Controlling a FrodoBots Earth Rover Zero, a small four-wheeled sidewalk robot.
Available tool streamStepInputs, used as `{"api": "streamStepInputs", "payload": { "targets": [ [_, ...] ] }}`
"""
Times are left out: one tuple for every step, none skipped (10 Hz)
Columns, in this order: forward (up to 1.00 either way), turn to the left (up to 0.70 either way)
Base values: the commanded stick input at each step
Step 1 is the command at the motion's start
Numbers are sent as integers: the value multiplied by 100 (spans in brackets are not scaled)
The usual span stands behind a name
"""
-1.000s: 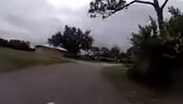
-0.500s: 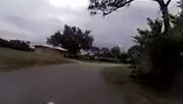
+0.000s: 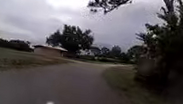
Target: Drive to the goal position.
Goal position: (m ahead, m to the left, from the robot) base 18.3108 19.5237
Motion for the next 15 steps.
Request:
{"api": "streamStepInputs", "payload": {
  "targets": [
    [84,3],
    [84,3],
    [84,3],
    [84,3],
    [84,3],
    [84,3],
    [84,3],
    [84,3],
    [84,3],
    [84,3],
    [84,3],
    [84,3],
    [84,3],
    [84,3],
    [84,3]
  ]
}}
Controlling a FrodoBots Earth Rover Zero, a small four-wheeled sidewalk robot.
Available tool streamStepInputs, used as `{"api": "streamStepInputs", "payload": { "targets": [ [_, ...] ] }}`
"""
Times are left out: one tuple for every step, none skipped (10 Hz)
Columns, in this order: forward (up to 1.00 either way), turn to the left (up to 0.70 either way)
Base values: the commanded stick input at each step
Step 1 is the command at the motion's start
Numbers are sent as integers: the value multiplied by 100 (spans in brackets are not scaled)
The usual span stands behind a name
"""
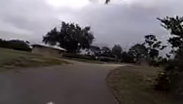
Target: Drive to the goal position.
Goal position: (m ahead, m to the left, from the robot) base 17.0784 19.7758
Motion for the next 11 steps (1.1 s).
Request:
{"api": "streamStepInputs", "payload": {
  "targets": [
    [84,3],
    [84,3],
    [84,3],
    [84,3],
    [84,3],
    [84,3],
    [84,3],
    [84,5],
    [84,23],
    [84,33],
    [84,33]
  ]
}}
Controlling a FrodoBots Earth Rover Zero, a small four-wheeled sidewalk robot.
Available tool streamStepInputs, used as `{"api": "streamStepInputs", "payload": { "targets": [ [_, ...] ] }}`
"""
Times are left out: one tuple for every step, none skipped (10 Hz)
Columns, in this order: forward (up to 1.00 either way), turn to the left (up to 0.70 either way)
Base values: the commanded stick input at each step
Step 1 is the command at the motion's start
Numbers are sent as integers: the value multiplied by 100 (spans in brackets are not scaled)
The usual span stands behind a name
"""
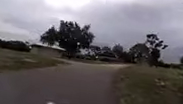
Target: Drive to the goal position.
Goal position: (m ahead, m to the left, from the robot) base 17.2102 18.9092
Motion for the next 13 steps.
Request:
{"api": "streamStepInputs", "payload": {
  "targets": [
    [84,16],
    [84,3],
    [84,23],
    [84,33],
    [84,33],
    [84,9],
    [84,3],
    [84,3],
    [84,3],
    [84,3],
    [84,3],
    [84,3],
    [84,3]
  ]
}}
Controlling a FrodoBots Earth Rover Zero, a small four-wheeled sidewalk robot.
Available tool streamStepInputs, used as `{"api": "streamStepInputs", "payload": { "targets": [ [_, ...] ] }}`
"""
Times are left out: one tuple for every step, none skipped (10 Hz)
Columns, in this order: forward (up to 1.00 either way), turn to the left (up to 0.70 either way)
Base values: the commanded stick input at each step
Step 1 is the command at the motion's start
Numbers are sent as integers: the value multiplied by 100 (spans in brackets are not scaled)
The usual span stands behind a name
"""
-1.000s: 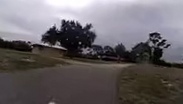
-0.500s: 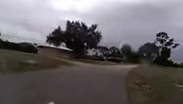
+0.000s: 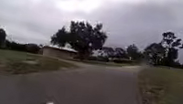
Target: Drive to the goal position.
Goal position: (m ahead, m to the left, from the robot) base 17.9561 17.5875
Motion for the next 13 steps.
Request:
{"api": "streamStepInputs", "payload": {
  "targets": [
    [84,3],
    [84,3],
    [84,3],
    [84,3],
    [84,3],
    [84,3],
    [84,3],
    [84,3],
    [84,3],
    [84,3],
    [84,3],
    [84,3],
    [84,3]
  ]
}}
